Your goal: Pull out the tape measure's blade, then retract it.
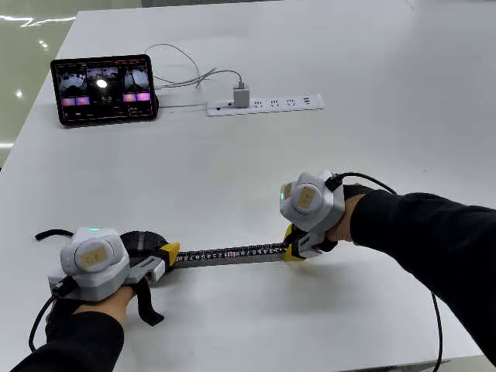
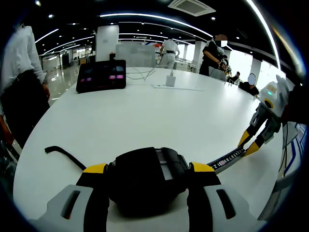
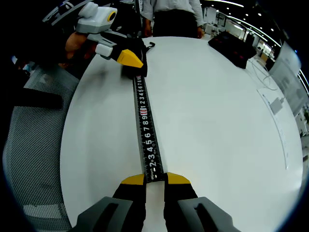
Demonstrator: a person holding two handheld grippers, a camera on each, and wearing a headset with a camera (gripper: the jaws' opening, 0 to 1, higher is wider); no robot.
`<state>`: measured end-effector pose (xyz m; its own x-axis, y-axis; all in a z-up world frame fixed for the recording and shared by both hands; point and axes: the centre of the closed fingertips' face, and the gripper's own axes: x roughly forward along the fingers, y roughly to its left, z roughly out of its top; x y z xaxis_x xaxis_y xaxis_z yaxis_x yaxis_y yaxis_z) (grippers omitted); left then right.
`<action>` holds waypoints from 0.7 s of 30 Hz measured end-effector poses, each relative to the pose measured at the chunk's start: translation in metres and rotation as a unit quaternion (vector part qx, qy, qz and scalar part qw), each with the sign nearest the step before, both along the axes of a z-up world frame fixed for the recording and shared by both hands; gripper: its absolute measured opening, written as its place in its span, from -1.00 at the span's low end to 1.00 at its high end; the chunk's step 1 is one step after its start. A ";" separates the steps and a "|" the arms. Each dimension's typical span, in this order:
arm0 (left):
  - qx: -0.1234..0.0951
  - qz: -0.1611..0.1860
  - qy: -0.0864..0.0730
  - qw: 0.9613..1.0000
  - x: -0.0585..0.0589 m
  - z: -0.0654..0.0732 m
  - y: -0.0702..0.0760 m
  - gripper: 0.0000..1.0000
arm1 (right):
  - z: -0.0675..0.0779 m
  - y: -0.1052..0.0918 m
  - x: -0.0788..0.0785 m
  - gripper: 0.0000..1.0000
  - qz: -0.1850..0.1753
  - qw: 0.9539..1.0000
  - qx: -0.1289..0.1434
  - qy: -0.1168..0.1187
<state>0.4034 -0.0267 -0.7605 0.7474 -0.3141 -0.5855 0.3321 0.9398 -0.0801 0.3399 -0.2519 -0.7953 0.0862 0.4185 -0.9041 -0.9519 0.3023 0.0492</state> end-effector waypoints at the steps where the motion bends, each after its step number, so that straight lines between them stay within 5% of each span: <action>1: 0.000 0.000 0.000 1.000 0.000 0.000 0.000 0.21 | 0.000 0.000 0.000 -0.82 0.000 1.000 0.000 0.000; 21: 0.000 0.000 0.002 1.000 -0.001 0.002 -0.001 0.22 | 0.001 0.006 0.001 -0.82 0.001 1.000 0.002 -0.002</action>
<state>0.4023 -0.0277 -0.7590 0.7455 -0.3136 -0.5881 0.3316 0.9400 -0.0809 0.3405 -0.2462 -0.7947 0.0892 0.4223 -0.9020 -0.9527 0.3004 0.0465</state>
